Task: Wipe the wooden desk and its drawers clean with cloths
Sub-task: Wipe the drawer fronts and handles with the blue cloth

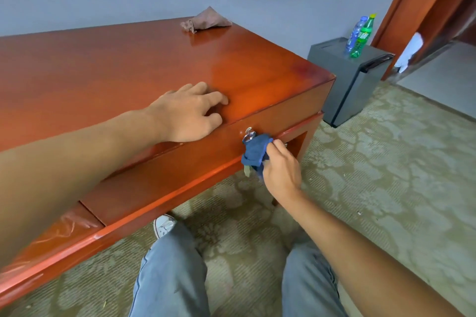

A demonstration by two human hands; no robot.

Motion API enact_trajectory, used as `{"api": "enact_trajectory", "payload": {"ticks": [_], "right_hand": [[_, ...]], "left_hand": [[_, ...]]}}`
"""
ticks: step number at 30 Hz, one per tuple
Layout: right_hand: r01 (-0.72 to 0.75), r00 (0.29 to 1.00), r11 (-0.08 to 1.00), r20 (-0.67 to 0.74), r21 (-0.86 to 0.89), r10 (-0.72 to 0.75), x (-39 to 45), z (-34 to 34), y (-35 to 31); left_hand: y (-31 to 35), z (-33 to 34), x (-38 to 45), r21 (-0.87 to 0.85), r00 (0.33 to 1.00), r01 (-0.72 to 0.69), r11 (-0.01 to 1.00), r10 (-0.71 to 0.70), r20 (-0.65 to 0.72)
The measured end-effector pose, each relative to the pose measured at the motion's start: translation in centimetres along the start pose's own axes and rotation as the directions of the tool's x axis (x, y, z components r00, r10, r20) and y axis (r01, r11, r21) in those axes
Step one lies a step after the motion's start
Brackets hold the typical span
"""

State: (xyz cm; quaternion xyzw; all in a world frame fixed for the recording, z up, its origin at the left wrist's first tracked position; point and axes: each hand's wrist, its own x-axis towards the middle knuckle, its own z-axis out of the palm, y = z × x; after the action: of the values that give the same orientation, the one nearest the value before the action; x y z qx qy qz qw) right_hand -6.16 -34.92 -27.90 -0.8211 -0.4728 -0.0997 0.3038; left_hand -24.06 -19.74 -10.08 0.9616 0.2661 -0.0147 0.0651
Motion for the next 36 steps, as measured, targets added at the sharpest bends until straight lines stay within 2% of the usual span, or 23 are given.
{"api": "enact_trajectory", "payload": {"ticks": [4, 9, 11, 14, 17, 18, 20, 22, 23, 25, 26, 28, 29, 30, 33, 36], "right_hand": [[-0.341, 0.929, 0.92, -0.08, 0.192, 0.362, 4.2, -0.5, 4.4], [-0.555, 0.818, 0.812, -0.059, 0.177, 0.572, 9.7, -2.7, 9.1], [-0.605, 0.794, 0.793, -0.019, 0.076, 0.608, 11.4, -3.9, 10.4], [-0.624, 0.781, 0.781, 0.004, 0.005, 0.624, 12.7, -4.7, 11.3], [-0.622, 0.78, 0.779, -0.023, 0.077, 0.625, 11.1, -3.9, 9.1], [-0.579, 0.81, 0.804, -0.019, 0.135, 0.586, 9.8, -3.3, 8.0], [-0.408, 0.912, 0.877, 0.067, 0.252, 0.405, 6.7, -2.5, 5.1], [-0.269, 0.955, 0.926, 0.195, 0.264, 0.222, 4.7, -2.1, 3.2], [-0.245, 0.954, 0.937, 0.231, 0.248, 0.189, 4.5, -1.9, 2.9], [-0.293, 0.951, 0.925, 0.177, 0.243, 0.255, 5.6, -1.4, 3.8], [-0.386, 0.922, 0.885, 0.143, 0.26, 0.361, 6.7, -1.2, 4.9], [-0.611, 0.785, 0.715, 0.14, 0.339, 0.604, 9.4, -1.1, 8.0], [-0.68, 0.714, 0.621, 0.161, 0.389, 0.681, 10.8, -1.1, 9.5], [-0.716, 0.663, 0.545, 0.178, 0.437, 0.727, 12.1, -1.2, 10.9], [-0.723, 0.589, 0.376, 0.232, 0.579, 0.774, 14.8, -1.6, 13.5], [-0.771, 0.53, 0.255, 0.367, 0.583, 0.765, 15.7, -1.1, 15.4]], "left_hand": [[1.4, 0.4, 3.5, -0.026, 0.998, -0.055, 0.998, 0.056, 0.012], [4.3, 0.2, 8.6, -0.031, 0.995, -0.095, 0.995, 0.096, 0.04], [5.3, 0.4, 10.1, -0.03, 0.992, -0.107, 0.994, 0.109, 0.069], [6.3, 1.5, 11.1, -0.027, 0.994, -0.089, 0.996, 0.091, 0.066], [6.3, 2.2, 11.0, -0.012, 0.995, -0.08, 0.997, 0.08, 0.053], [6.2, 2.2, 11.0, -0.009, 0.996, -0.078, 0.997, 0.079, 0.051], [6.1, 2.2, 11.0, -0.004, 0.996, -0.072, 0.997, 0.072, 0.051], [6.2, 2.3, 10.8, 0.003, 0.997, -0.067, 0.998, 0.067, 0.048], [6.2, 2.4, 10.8, 0.008, 0.997, -0.068, 0.998, 0.067, 0.048], [6.1, 2.5, 10.9, 0.007, 0.996, -0.066, 0.998, 0.065, 0.054], [6.1, 2.5, 10.8, 0.006, 0.997, -0.063, 0.998, 0.062, 0.052], [6.0, 2.4, 10.9, 0.011, 0.997, -0.063, 0.998, 0.062, 0.039], [6.0, 2.4, 11.0, 0.011, 0.997, -0.065, 0.998, 0.065, 0.034], [6.0, 2.5, 11.1, 0.012, 0.997, -0.07, 0.997, 0.07, 0.028], [5.8, 2.5, 11.6, 0.013, 0.997, -0.076, 0.997, 0.076, 0.009], [5.9, 2.7, 11.5, 0.011, 0.997, -0.078, 0.997, 0.078, 0.001]]}}
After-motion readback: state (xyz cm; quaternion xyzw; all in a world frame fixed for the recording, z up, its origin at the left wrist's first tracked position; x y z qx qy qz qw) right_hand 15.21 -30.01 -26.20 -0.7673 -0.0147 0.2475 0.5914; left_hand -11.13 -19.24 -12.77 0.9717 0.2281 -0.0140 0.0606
